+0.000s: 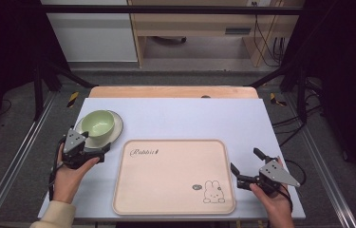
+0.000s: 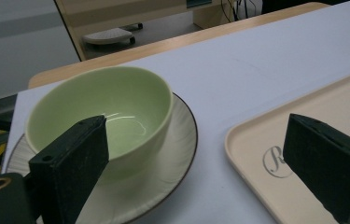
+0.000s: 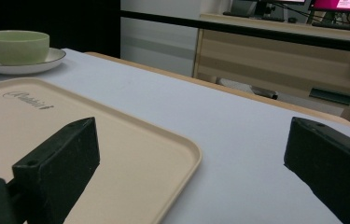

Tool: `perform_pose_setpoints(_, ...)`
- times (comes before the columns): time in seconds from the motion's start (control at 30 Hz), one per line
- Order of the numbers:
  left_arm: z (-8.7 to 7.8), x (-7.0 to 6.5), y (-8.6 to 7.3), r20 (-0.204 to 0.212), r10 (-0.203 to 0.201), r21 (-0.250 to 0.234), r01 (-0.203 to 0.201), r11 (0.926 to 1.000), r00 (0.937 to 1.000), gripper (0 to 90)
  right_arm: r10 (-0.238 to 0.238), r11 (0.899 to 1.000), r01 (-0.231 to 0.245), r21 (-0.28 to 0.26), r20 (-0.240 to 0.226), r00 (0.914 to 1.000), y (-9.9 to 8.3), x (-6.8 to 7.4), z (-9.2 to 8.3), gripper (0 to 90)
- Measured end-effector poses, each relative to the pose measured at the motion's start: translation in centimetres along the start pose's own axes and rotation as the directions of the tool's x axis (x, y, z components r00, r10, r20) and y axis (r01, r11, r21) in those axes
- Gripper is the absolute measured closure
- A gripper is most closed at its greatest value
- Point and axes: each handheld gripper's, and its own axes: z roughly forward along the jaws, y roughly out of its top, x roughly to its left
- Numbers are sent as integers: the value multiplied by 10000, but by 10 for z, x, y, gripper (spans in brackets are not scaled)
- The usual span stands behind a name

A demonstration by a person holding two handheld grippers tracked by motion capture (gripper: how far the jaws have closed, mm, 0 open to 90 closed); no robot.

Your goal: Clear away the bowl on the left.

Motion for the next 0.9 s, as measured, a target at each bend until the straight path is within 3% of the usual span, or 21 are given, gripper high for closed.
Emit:
perform_pose_setpoints(0.07,0,3,5,-28,-94,144,94,9999,10000,75,34,10000,-34,38,-72,10000,0,1,0,36)
perform_pose_setpoints(0.27,-3,9,23,-247,171,109,-168,9998,9995,82,60,10000,-60,33,-120,9999,1,3,-1,34)
perform_pose_setpoints(0.47,0,25,40,-742,285,258,-266,9993,9968,104,85,9999,-83,76,-155,9998,1,3,-1,34)
perform_pose_setpoints(0.5,3,33,44,-1047,365,284,-337,9990,9938,113,88,9999,-86,77,-201,9998,1,3,-1,34)
perform_pose_setpoints(0.6,9,45,49,-1393,128,279,-90,9996,9902,135,-95,9998,99,142,-332,9994,1,5,1,35)
perform_pose_setpoints(0.77,23,59,46,-1596,-247,484,329,9983,9869,178,-242,9994,252,223,-445,9987,1,9,2,38)
perform_pose_setpoints(0.83,33,67,39,-1765,-655,631,777,9950,9821,211,-211,9994,221,256,-405,9990,0,8,2,38)
perform_pose_setpoints(0.87,33,67,39,-1765,-655,631,777,9950,9821,224,-211,9994,221,256,-405,9990,0,8,2,38)
perform_pose_setpoints(0.9,39,73,34,-1971,-921,759,1089,9911,9761,243,-123,9996,131,249,-315,9994,0,6,1,38)
